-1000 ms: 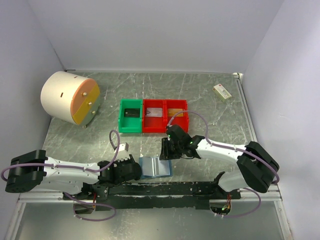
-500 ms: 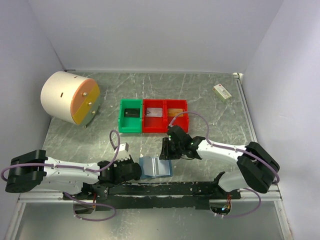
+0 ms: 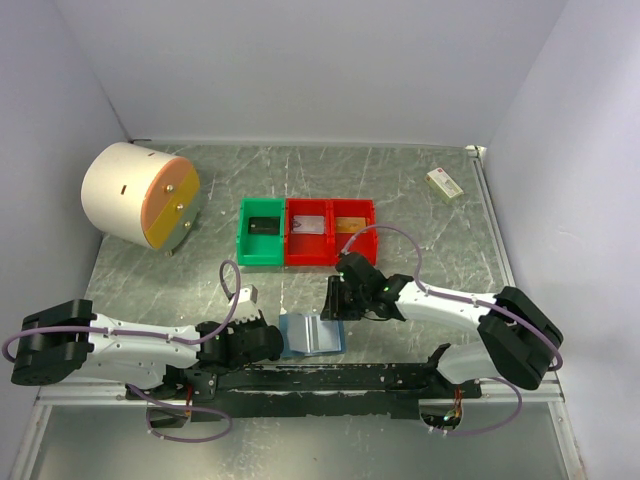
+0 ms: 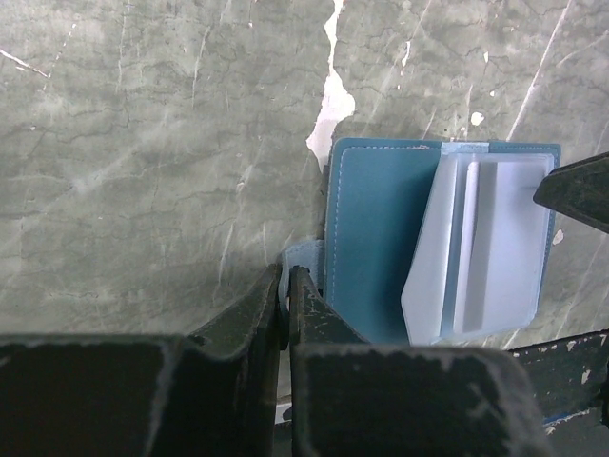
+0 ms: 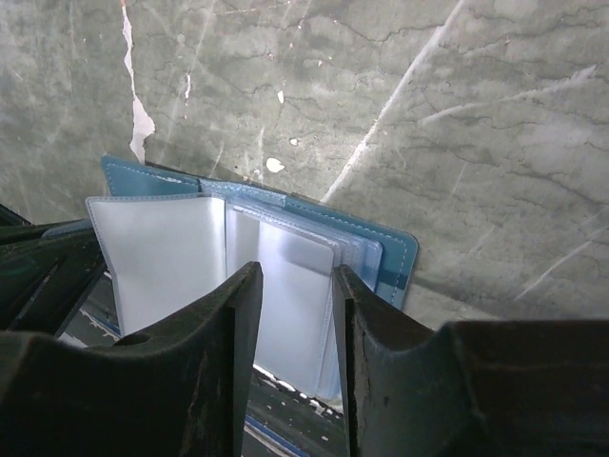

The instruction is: Take the credit cards out of the card holder

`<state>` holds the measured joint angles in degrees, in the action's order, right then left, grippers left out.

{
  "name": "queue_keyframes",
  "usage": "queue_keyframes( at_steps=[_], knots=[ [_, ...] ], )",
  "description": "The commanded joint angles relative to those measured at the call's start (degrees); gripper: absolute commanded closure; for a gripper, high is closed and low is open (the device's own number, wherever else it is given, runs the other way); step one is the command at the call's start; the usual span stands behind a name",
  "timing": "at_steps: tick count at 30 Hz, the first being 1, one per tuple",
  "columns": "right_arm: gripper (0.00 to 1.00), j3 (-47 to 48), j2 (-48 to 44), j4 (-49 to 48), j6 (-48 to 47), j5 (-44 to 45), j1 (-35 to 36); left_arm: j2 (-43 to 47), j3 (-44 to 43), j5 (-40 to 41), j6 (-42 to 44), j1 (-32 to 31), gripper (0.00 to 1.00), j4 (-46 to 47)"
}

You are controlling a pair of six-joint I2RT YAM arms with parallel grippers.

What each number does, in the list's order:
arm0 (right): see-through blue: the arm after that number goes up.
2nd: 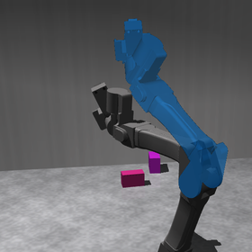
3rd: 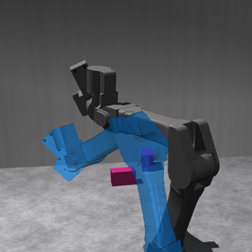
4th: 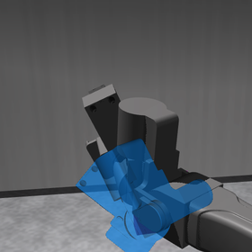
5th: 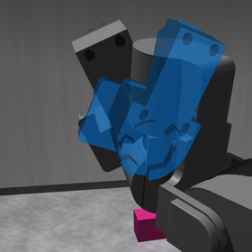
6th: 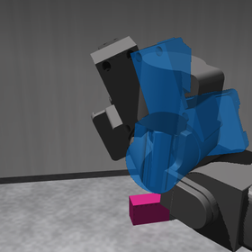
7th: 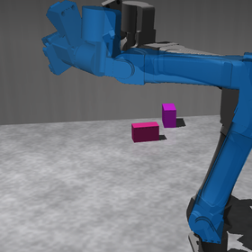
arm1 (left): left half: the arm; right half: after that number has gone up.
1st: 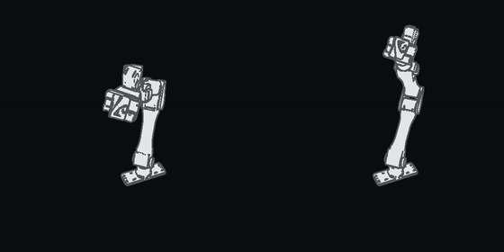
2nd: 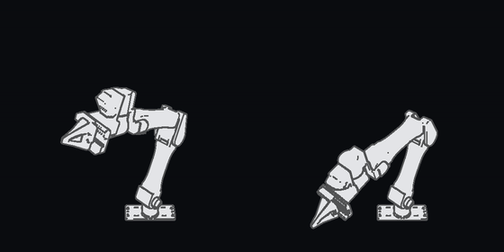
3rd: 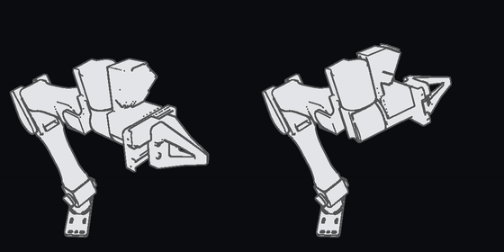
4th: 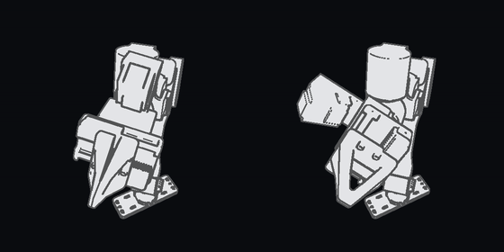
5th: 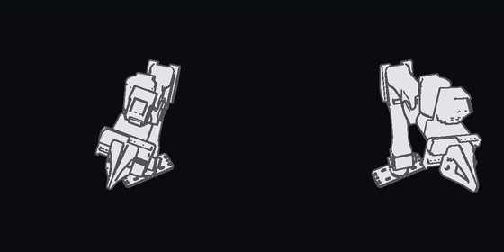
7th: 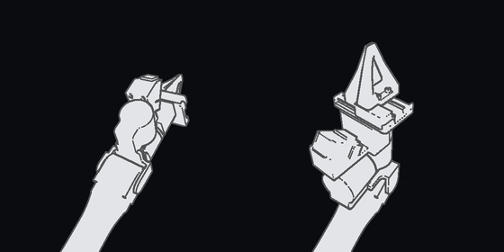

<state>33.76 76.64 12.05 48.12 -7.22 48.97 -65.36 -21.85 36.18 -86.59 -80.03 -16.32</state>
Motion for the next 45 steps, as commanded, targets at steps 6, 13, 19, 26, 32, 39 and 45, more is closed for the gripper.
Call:
queue_keyframes(
  at_steps=[6, 13, 19, 26, 32, 39, 45],
  knots=[
    [0.63, -0.98, -1.77, 1.56, 0.01, 1.27, 0.44, 0.08, -0.61, -0.12, -0.57, -0.29, 0.93, 0.15],
    [0.64, -2.83, 0.13, -2.52, 1.2, -1.29, 0.44, -1.12, -1.17, -0.32, -0.49, -0.3, 0.93, 0.0],
    [0.66, -2.7, 0.0, -3.68, 1.19, -3.06, 0.46, -1.42, -1.27, -0.43, -0.33, -0.3, 0.93, 0.41],
    [0.7, -0.59, -2.58, -1.37, -0.22, -2.92, 0.43, -1.35, -1.18, -0.37, -0.49, -0.3, 0.93, 0.41],
    [0.72, 0.25, -3.5, -1.05, -0.84, -4.87, 0.43, -1.57, -1.18, -0.48, -0.41, -0.25, 0.93, 0.58],
    [0.72, 1.03, -5.06, -2.78, -0.35, -8.68, 0.56, -1.63, -1.36, -0.47, -0.43, -0.25, 0.93, 0.52],
    [0.71, 0.94, -4.31, -9.45, 1.01, -15.69, 0.67, -1.22, -1.27, -0.39, -0.52, -0.24, 0.93, 0.51]
  ],
)
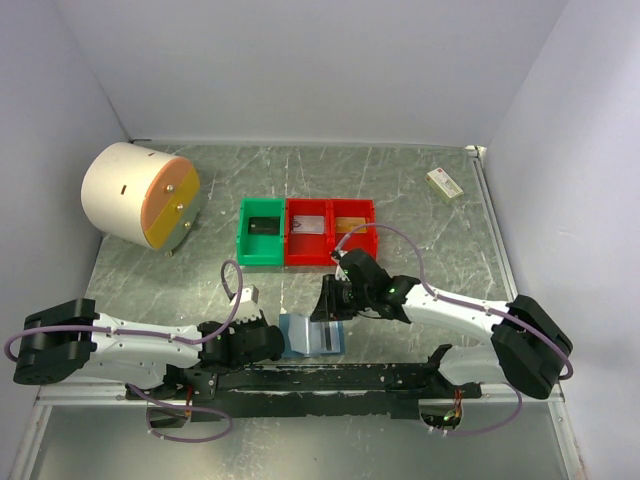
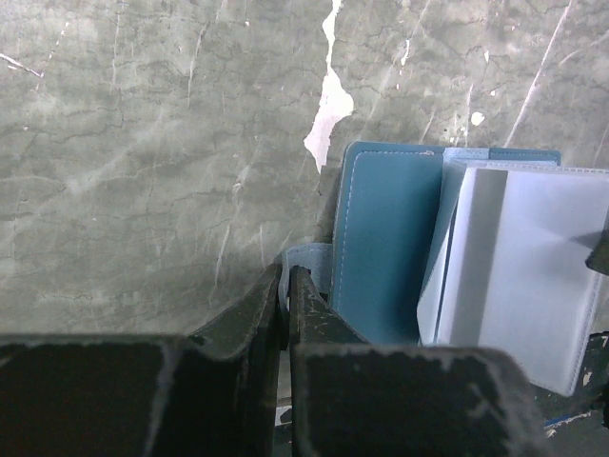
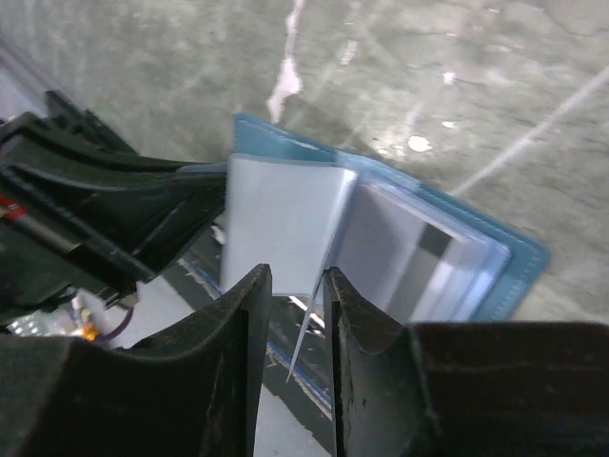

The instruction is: Take the credit cards out of the card holder

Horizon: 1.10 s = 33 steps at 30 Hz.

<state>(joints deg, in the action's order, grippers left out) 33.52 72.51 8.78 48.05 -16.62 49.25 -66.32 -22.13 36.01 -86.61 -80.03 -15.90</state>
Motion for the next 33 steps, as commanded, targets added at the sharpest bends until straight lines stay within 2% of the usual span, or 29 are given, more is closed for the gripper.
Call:
queue_keyframes(
  at_steps=[1, 6, 11, 14, 19, 25, 29, 31, 33],
  knots=[
    [0.69, 0.86, 0.13, -8.75, 1.76, -8.12, 0.51, -0.21, -0.91, -0.19, -0.64, -0.29, 0.93, 0.08],
    [0.61, 0.65, 4.71, -16.04, 4.31, -11.6, 1.1, 0.33, -0.82, -0.04, -0.51, -0.26, 0.91, 0.45],
    [0.6, 1.88, 11.96, -17.98, 4.15, -14.63, 1.6, 2.16, -1.12, 0.37, -1.31, -0.35, 0.88, -2.29],
    [0.59, 1.12, 12.27, -19.33, 4.37, -14.46, 1.67, 3.78, -0.43, 0.45, -2.03, -0.34, 0.87, -3.2],
    [0.59, 1.59, 8.86, -14.7, 2.63, -10.81, 1.67, 5.52, -0.92, 0.65, -2.88, -0.38, 0.8, -6.21],
    [0.6, 0.82, 2.75, -8.38, -0.13, -2.87, 1.59, 6.53, -4.82, 0.84, -1.97, -0.46, 0.62, -11.68],
    [0.6, -5.26, -2.93, -14.44, 1.06, -1.66, 1.59, 7.61, -6.95, 0.48, 1.45, -0.52, 0.38, -11.95],
    [0.6, -7.96, -5.39, -17.01, 2.12, 0.29, 1.61, 8.06, -7.5, 0.14, 3.79, -0.54, 0.31, -10.92],
    [0.59, -10.27, -7.32, -19.13, 2.38, 2.27, 1.63, 8.22, -8.08, -0.26, 5.24, -0.57, 0.28, -10.48]
  ],
)
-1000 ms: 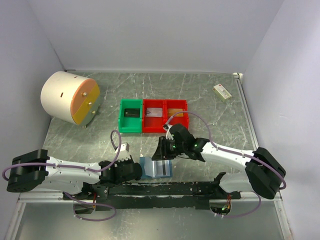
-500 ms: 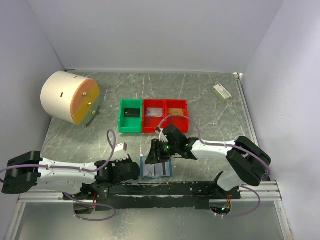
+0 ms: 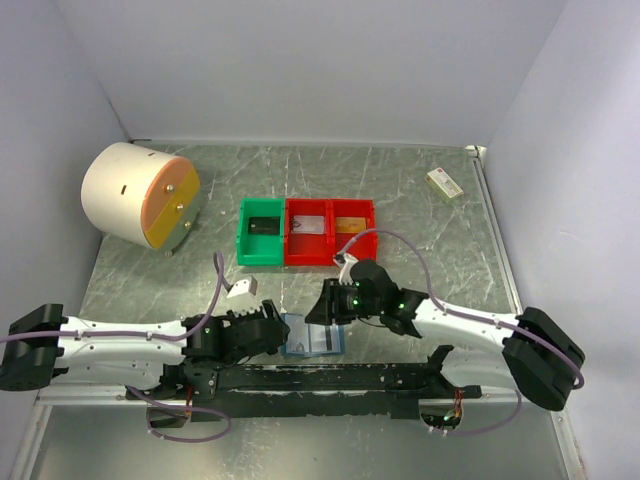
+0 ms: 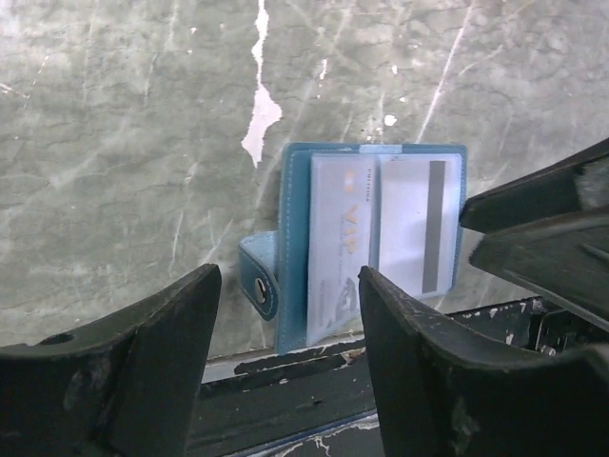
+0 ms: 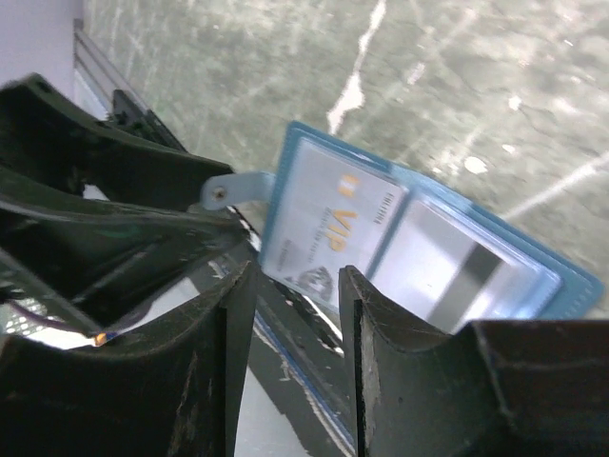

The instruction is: Take the credit cards out of the card holder

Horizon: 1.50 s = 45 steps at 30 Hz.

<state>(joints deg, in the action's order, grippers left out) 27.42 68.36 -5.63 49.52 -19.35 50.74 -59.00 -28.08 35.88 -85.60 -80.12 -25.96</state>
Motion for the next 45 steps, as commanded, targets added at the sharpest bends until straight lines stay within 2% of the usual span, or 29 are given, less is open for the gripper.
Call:
queue_keyframes(
  at_steps=[1, 7, 16, 23, 32, 45],
  knots=[
    [0.59, -5.22, -3.99, -5.6, 1.12, 5.84, 0.13, 0.98, -2.46, -0.26, 4.75, -0.48, 0.28, -0.22],
    [0.61, -8.68, -6.32, -10.26, 2.25, 4.61, 0.15, 0.62, -5.29, -0.45, 6.45, -0.48, 0.27, -1.38],
    [0.68, -8.01, 0.06, -12.9, 5.62, 0.4, 0.15, -0.89, -9.89, -3.52, 14.72, -0.47, 0.37, 4.96],
    [0.71, -8.62, -0.23, -11.49, 6.04, 1.97, 0.14, -6.02, -9.47, -5.29, 14.12, -0.48, 0.54, 5.96],
    [0.73, -8.72, 0.25, -12.06, 6.73, 1.4, 0.03, -10.01, -7.79, -3.58, 9.46, -0.22, 0.61, 5.03],
    [0.73, -5.95, 8.55, -13.52, 6.55, -3.57, 0.09, -14.81, -2.38, -4.98, 5.78, 1.02, 0.71, 10.78]
  ],
)
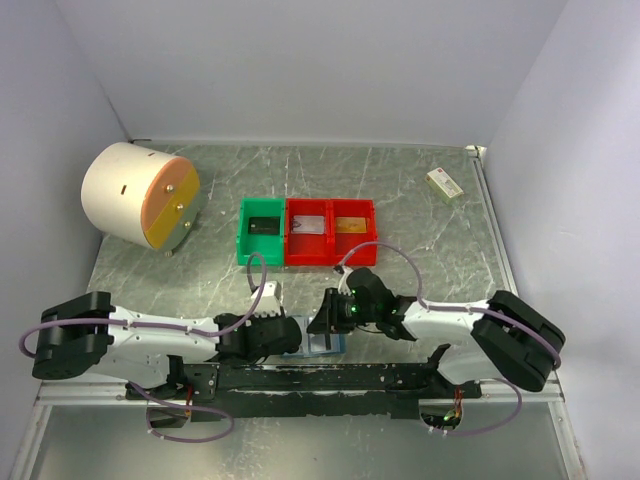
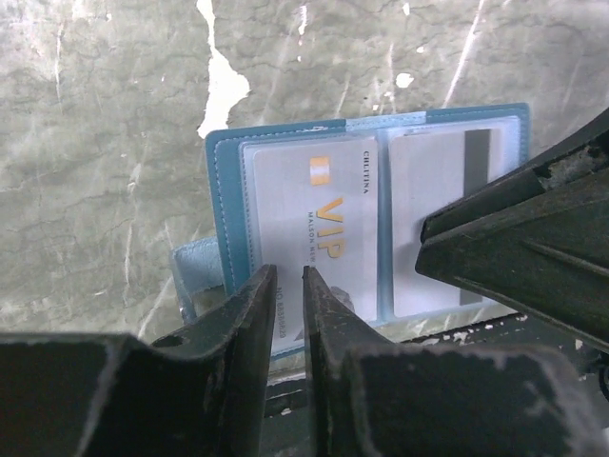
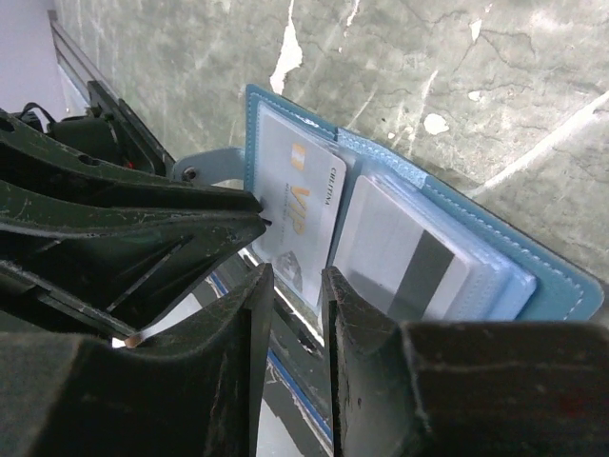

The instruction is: Take the credit cards out of the card holder

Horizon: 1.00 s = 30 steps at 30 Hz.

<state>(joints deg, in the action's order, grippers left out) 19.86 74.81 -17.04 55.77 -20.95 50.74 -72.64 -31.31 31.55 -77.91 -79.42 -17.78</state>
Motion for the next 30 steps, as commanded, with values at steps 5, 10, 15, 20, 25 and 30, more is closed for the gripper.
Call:
queue_keyframes(
  at_steps=[5, 10, 15, 20, 25, 30],
  knots=[
    [0.73, 1.91, 4.59, -1.43, 0.9, -1.65, 0.14, -1.37, -0.83, -0.06, -3.02, 0.32, 0.76, -1.97],
    [0.73, 3.65, 5.78, -0.06, -0.42, -2.22, 0.14, 0.09, 0.53, -0.34, -2.8, 0.32, 0.76, -0.71],
    [0.73, 6.07, 6.14, 4.3, -3.0, -0.29, 0.15, 0.5, 1.02, -0.19, -2.87, 0.32, 0.76, -0.31],
    [0.74, 6.53, 10.46, 6.4, -3.62, 1.77, 0.15, -0.07, 0.49, -0.47, -2.26, 0.36, 0.76, -0.17],
    [0.74, 3.75, 11.66, 4.43, -1.63, 2.49, 0.15, -1.15, -0.02, -0.58, -2.49, 0.32, 0.76, -0.99],
    [0.75, 2.96, 9.38, 5.16, -1.7, 3.57, 0.15, -1.12, 0.42, -0.74, -2.43, 0.32, 0.77, -0.55]
  ],
)
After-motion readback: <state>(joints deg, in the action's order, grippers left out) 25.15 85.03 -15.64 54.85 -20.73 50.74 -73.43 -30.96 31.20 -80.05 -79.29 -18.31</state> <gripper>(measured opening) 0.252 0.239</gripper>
